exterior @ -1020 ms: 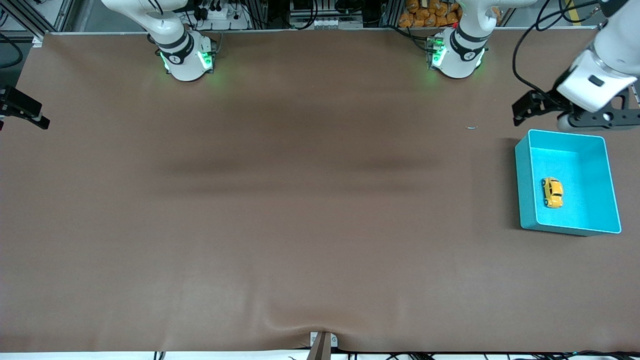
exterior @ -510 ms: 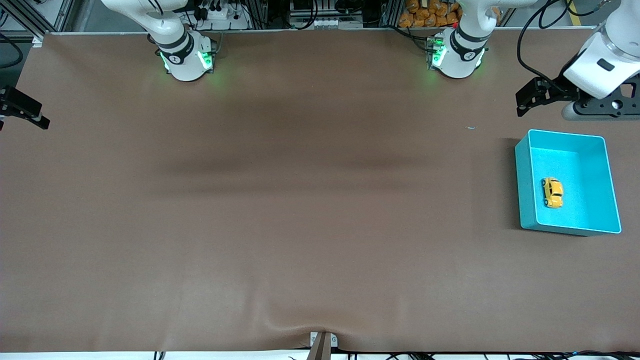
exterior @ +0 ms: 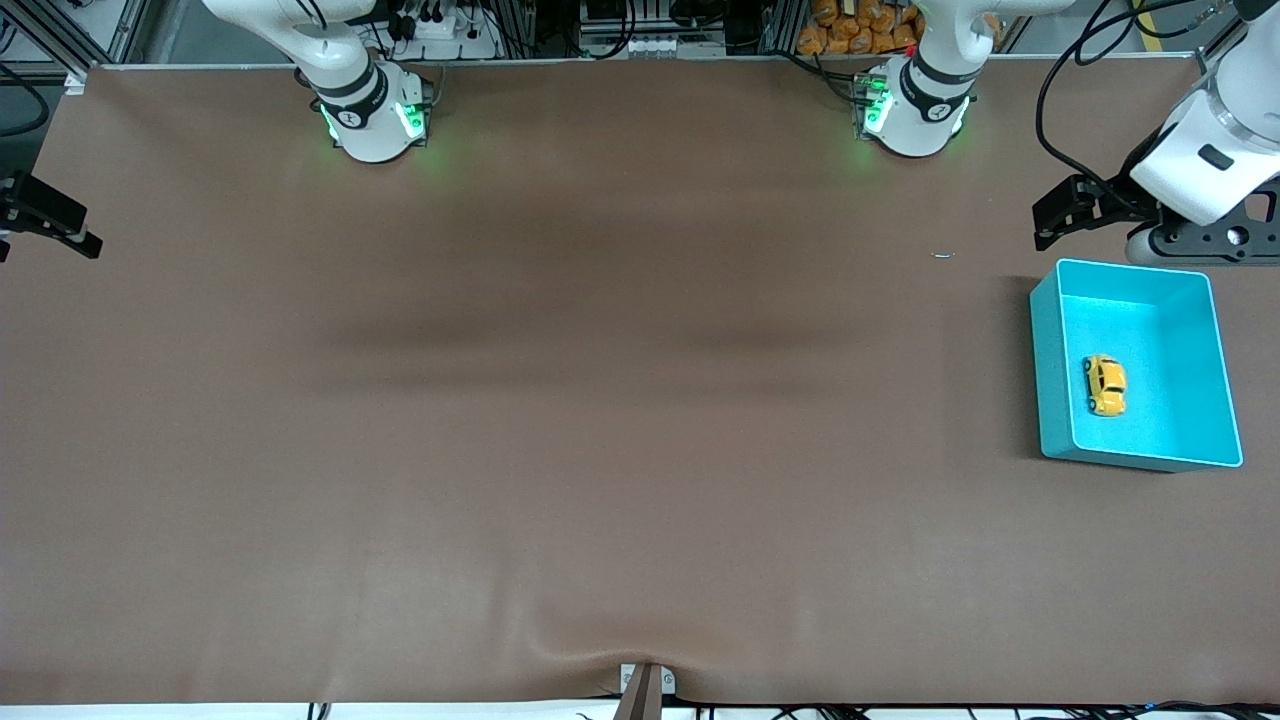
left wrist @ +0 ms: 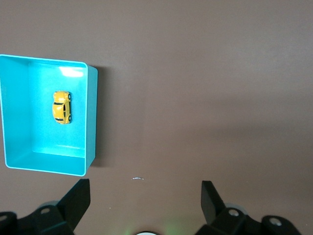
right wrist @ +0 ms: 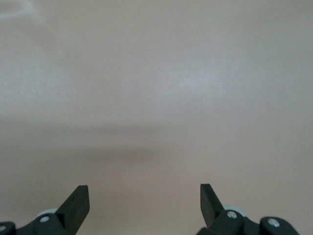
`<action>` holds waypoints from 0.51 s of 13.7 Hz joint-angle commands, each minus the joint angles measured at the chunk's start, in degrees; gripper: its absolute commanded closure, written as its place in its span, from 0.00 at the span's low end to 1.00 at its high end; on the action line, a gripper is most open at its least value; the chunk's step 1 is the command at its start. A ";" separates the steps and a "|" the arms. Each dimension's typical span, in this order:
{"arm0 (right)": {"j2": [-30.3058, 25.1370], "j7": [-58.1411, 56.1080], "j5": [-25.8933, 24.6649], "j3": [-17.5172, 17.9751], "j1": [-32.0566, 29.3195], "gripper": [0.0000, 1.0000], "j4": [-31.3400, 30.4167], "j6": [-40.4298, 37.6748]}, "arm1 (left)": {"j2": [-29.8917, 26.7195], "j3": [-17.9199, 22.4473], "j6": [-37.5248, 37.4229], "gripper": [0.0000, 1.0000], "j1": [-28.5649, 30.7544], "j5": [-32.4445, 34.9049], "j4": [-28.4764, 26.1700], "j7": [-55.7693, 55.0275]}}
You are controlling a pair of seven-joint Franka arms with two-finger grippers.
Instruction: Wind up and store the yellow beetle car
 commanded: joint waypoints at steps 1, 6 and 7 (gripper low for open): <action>-0.08 0.14 -0.47 0.29 -0.36 0.00 1.61 -0.75 | 0.34 -0.14 -1.54 0.00 0.34 -0.87 1.66 0.95; -0.17 -0.21 -0.74 0.55 1.30 0.00 1.26 -3.55 | 0.34 -0.23 -1.46 0.00 0.16 -0.87 1.66 0.60; -0.08 -0.13 -0.74 0.55 1.57 0.00 0.99 -3.56 | 0.34 -0.23 -1.54 0.00 0.16 -0.87 1.58 0.69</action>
